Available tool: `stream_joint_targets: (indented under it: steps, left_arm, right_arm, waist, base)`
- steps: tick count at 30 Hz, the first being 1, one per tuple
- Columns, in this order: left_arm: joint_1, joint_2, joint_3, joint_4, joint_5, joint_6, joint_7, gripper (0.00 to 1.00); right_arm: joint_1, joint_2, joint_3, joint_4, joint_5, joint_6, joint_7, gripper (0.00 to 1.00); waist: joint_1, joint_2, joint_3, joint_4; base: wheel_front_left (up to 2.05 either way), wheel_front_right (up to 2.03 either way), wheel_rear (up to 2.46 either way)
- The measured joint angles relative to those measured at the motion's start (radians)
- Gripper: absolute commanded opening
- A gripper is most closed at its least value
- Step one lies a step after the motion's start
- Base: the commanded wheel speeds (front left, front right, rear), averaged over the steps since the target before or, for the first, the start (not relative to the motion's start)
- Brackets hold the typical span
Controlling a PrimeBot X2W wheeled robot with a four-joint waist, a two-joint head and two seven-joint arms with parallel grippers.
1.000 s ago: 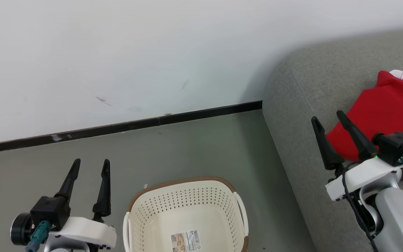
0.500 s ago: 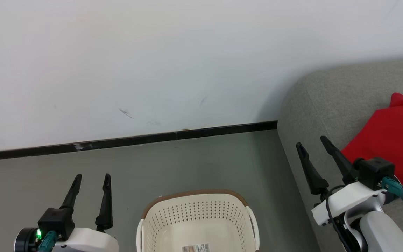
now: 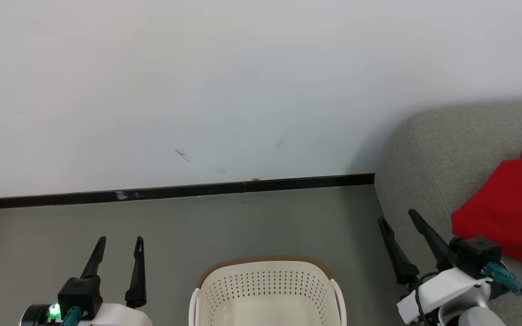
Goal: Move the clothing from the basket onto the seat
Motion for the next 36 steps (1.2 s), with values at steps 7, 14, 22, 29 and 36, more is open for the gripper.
stream_joint_targets:
  steps: [7,14,22,29,36]
  left_arm:
    - [0.000,0.000,0.006,0.019,0.013,0.018,0.000,1.00]
    - [0.000,-0.001,0.007,0.033,0.024,0.026,0.000,1.00]
    - [0.000,-0.004,0.007,0.043,0.029,0.026,0.000,1.00]
    - [-0.001,-0.003,0.007,0.052,0.030,0.025,0.000,1.00]
    - [-0.012,-0.003,0.007,0.064,0.039,0.025,0.000,1.00]
  right_arm:
    - [0.026,0.014,-0.015,-0.013,-0.018,0.000,0.000,1.00]
    - [0.049,0.023,-0.030,-0.023,-0.035,0.000,0.000,1.00]
    - [0.066,0.029,-0.041,-0.037,-0.047,0.000,0.000,1.00]
    - [0.082,0.033,-0.055,-0.040,-0.053,0.000,0.000,1.00]
    - [0.082,0.037,-0.064,-0.045,-0.055,0.000,0.000,1.00]
  waist:
    - [0.0000,0.0000,-0.007,0.017]
    - [0.0000,0.0000,-0.006,0.023]
    - [0.0000,0.0000,-0.004,0.031]
    - [0.0000,0.0000,0.000,0.032]
    - [0.0000,0.0000,0.005,0.033]
  base:
    - [0.00,0.00,0.00]
    - [0.00,0.00,0.00]
    - [0.00,0.00,0.00]
    - [0.00,0.00,0.00]
    - [0.00,0.00,0.00]
